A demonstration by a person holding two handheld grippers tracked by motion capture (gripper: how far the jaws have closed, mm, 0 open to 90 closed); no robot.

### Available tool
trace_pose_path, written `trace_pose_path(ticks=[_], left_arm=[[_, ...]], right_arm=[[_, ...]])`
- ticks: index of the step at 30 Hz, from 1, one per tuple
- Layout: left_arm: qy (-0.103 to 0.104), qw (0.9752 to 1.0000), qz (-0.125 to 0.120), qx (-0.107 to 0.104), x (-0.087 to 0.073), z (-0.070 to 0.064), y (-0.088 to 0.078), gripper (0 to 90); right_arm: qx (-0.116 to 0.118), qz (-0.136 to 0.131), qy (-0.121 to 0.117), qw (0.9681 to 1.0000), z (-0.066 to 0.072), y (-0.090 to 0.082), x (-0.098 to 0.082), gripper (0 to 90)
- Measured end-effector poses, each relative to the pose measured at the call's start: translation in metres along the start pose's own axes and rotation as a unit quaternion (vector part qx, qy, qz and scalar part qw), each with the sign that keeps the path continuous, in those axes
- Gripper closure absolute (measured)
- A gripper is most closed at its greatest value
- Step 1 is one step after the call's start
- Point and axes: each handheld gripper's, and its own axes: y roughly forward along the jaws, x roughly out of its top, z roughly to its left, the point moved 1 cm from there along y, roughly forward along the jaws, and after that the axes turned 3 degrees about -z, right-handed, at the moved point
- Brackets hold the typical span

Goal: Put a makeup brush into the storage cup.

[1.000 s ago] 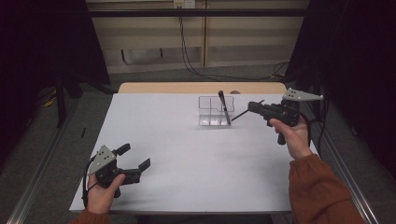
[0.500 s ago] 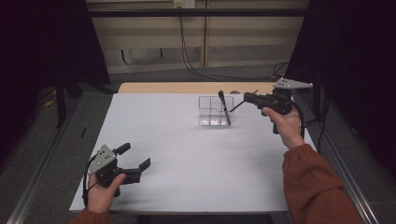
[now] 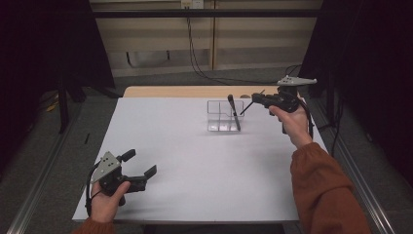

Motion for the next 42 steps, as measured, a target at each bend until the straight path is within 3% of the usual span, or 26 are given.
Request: trace_pose_path(ticks=[10,31,42], left_arm=[[0.005,1.0,0.004,0.0,0.0,-0.001,0.0,3.4],[-0.003,0.9999,0.006,0.01,-0.001,0.003,-0.002,3.2],[-0.006,0.9999,0.006,0.014,-0.001,0.003,-0.003,3.2]], right_arm=[[0.008,0.035,-0.005,0.9993,0.004,0.016,-0.004,85.1],[0.007,0.043,0.002,0.999,0.001,0.032,-0.017,85.1],[0.009,0.028,0.014,0.9995,-0.002,0.033,-0.025,79.5]])
